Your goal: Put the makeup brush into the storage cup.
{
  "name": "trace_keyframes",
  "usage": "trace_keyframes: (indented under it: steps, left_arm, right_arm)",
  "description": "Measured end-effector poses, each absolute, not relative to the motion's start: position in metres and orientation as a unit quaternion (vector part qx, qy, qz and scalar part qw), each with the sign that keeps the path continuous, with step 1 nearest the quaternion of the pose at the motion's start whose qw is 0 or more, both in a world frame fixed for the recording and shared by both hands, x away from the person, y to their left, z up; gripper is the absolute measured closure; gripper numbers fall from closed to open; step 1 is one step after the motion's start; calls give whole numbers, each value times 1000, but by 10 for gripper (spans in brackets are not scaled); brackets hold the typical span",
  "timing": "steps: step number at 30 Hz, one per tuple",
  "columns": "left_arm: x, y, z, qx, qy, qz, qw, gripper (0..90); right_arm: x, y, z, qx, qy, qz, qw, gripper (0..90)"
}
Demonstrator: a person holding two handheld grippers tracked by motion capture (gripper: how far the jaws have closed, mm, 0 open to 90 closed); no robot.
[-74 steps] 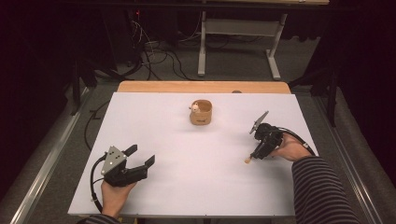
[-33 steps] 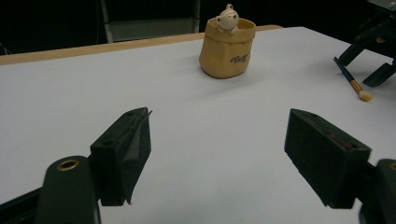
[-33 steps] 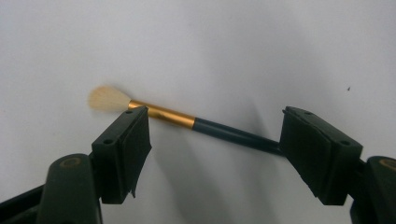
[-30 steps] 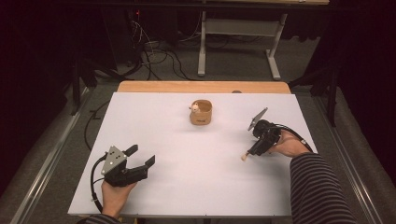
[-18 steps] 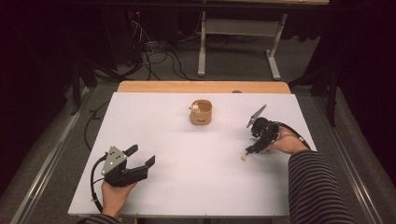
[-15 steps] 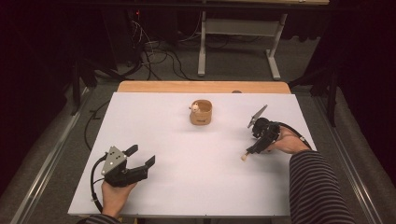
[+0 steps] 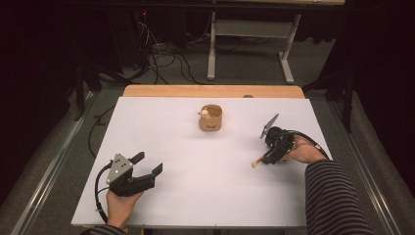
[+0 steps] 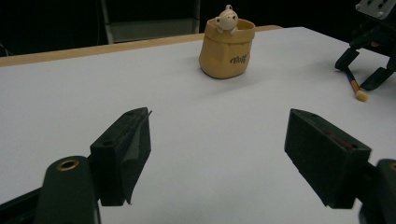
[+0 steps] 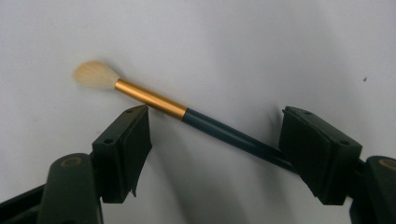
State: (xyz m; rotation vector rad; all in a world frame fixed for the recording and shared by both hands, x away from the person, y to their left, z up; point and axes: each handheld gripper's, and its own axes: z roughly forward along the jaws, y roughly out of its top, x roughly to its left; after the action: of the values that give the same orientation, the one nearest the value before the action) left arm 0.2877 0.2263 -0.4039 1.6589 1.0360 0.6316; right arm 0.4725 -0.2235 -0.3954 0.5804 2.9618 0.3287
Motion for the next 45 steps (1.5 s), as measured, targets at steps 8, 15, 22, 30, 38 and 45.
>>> trace_keyframes:
  steps: [8, 15, 22, 30, 38, 45]
  left_arm:
    - [287, 227, -404, 691, 431, 264, 517, 236]
    - [287, 227, -404, 690, 432, 263, 517, 236]
    - [287, 226, -404, 691, 433, 262, 516, 234]
    - [288, 226, -404, 693, 432, 260, 516, 234]
    - [288, 226, -404, 693, 433, 259, 516, 234]
    - [288, 226, -404, 692, 433, 257, 516, 236]
  right_arm:
    - [470, -223, -394, 203, 974, 93, 47, 307]
    - [468, -225, -392, 218, 971, 84, 45, 380]
    - [466, -226, -390, 238, 967, 77, 47, 487]
    - [463, -226, -388, 242, 967, 69, 43, 647]
    - [462, -225, -388, 246, 966, 65, 37, 734]
    - [461, -225, -387, 238, 969, 61, 33, 823]
